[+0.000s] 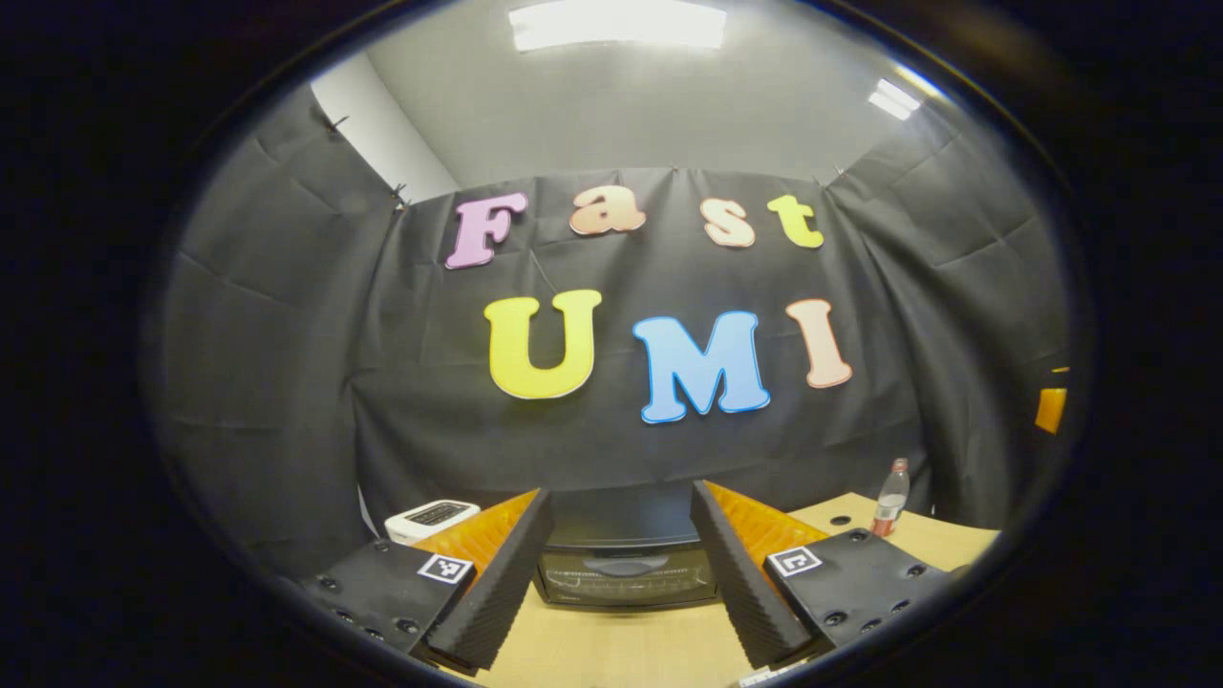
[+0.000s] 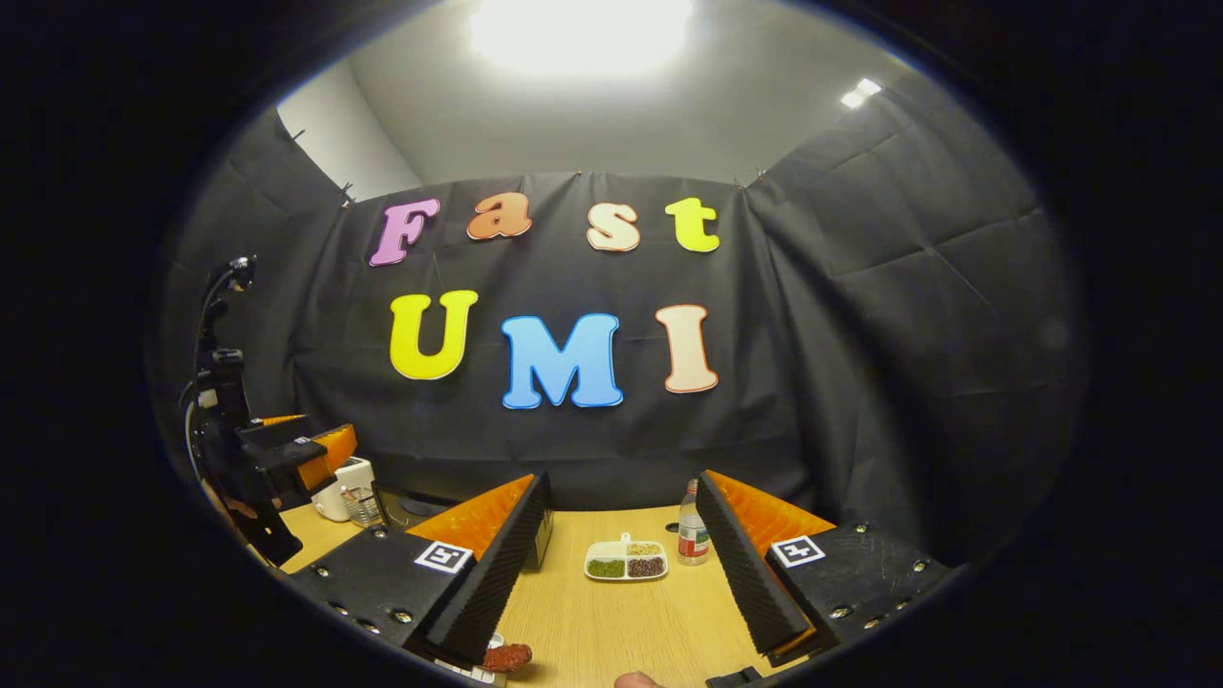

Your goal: Open the electric oven with the left hand, put the food in, and close the electric oven.

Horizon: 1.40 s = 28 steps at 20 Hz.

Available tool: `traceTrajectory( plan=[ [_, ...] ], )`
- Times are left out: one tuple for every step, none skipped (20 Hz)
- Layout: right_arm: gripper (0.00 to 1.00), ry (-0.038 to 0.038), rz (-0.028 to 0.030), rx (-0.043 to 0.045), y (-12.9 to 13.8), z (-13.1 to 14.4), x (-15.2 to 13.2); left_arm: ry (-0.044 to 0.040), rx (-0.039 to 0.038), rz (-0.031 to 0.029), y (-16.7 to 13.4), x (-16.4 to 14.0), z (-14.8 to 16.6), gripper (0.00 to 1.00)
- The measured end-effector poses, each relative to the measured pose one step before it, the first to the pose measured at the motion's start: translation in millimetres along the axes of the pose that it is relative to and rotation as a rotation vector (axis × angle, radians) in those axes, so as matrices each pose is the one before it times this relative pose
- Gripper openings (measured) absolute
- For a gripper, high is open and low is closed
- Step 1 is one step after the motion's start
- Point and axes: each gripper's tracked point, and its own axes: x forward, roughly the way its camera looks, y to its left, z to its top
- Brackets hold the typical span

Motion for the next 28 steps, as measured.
traceTrajectory(
  plan=[
    [0.98,0.00223,-0.01264,-0.0065,0.57,-1.05,2.47,0.00985,-0.00613,-0.00266,3.15,9.93,-8.32,1.0],
    [0.98,0.00065,-0.01321,-0.00501,0.91,0.29,2.82,0.01086,-0.00788,-0.007,0.8,10.61,-7.78,1.0],
    [0.98,0.00071,-0.01075,-0.00318,0.65,0.54,2.34,0.01226,-0.00455,-0.00478,1.79,9.57,-8.81,1.0],
    [0.98,0.00204,-0.00776,-0.00436,2.46,0.46,1.4,0.00953,0.00037,-0.0043,2.11,9.31,-6.75,1.0],
    [0.98,0.00096,-0.00879,-0.00789,1.98,-0.26,1.07,0.00646,0.00314,-0.00464,2.55,9.23,-7.76,1.0],
    [0.98,0.00186,-0.01026,-0.01127,1.25,-0.14,2.04,0.00593,0.00488,-0.00724,0.59,9.34,-6.4,1.0],
    [0.98,0.00197,-0.01078,-0.0105,0.46,-0.34,1.07,0.00826,0.00571,-0.00831,-0.04,8.7,-7.72,1.0],
    [0.98,0.00329,-0.01046,-0.00845,0.99,-0.21,0.7,0.00981,0.00377,-0.00944,-0.61,8.9,-8.09,1.0],
    [0.98,0.00392,-0.01143,-0.00702,0.74,-0.64,0.61,0.01202,0.00187,-0.01157,-1.47,8.09,-8.16,1.0],
    [0.98,0.00523,-0.01189,-0.0059,0.13,-0.9,1.42,0.0113,-0.00028,-0.012,-2.25,8.77,-7.75,1.0],
    [0.98,0.00529,-0.01121,-0.00462,0.45,-0.62,1.49,0.00998,-0.00174,-0.00987,-1.6,8.06,-6.19,0.96],
    [0.98,0.00538,-0.01146,-0.00439,0.82,-0.58,0.38,0.00908,-0.00214,-0.01023,-1.92,8.49,-7.57,0.96],
    [0.98,0.00609,-0.0103,-0.00495,0.49,-1.75,0.99,0.01108,-0.00058,-0.00863,-0.76,7.64,-7.33,0.96],
    [0.98,0.00546,-0.00965,-0.00598,1.29,-0.93,0.9,0.00625,0.00064,-0.00782,-0.59,8.41,-4.61,0.96],
    [0.98,0.00503,-0.01011,-0.00673,0.04,-1.25,1.18,0.0065,0.00248,-0.00576,-1.09,8.41,-6.01,0.96],
    [0.98,0.00555,-0.00992,-0.00735,0.54,-1.35,0.58,0.00541,0.00301,-0.006,-0.73,8.18,-4.58,0.96],
    [0.98,0.00604,-0.00945,-0.00665,-0.8,-2.01,-0.04,0.00976,0.00292,-0.0044,-1.08,8.29,-7.41,1.0],
    [0.98,0.00542,-0.00856,-0.00541,0.53,-0.5,0.63,0.00817,-0.00008,-0.00495,-0.06,7.98,-6.3,0.96],
    [0.98,0.00531,-0.00799,-0.00416,0.35,-0.77,0.32,0.00849,0.00044,-0.00047,0.56,6.88,-5.34,1.0],
    [0.98,0.00508,-0.00619,-0.00315,1.17,-0.27,1.37,0.00807,-0.00081,-0.00138,0.52,6.85,-4.88,1.0],
    [0.98,0.00486,-0.00447,-0.00362,0.35,-1.13,0.63,0.0095,-0.00102,-0.00147,0.38,6.29,-6.12,1.0],
    [0.98,0.00448,-0.00312,-0.00428,0.66,-0.66,0.57,0.01191,-0.00029,-0.00097,0.08,6.1,-8.04,0.96],
    [0.98,0.00364,-0.00218,-0.0053,0.91,-0.34,1.21,0.01428,0.00026,0.00053,0.53,5.68,-7.83,0.96],
    [0.98,0.00309,-0.00279,-0.00553,0.38,-0.04,1.15,0.00912,-0.00001,0.00205,0.71,4.87,-4.42,0.96],
    [0.98,0.00138,-0.00222,-0.0041,-0.01,0.07,-0.02,0.0108,-0.00017,0.00198,0.41,4.14,-5.65,1.0],
    [0.98,0.00133,-0.00112,-0.00316,0.08,0.66,0.06,0.00879,-0.0004,0.00589,1.87,3.56,-5.79,1.0],
    [0.98,0.00203,-0.00061,-0.00388,0.77,-0.03,0.07,0.00626,-0.00221,0.00481,0.4,3.02,-3.39,1.0],
    [0.98,0.00222,0.00037,-0.00534,0.52,-0.26,0.0,0.00709,-0.00185,0.00437,1.01,2.62,-3.64,1.0]
  ],
)
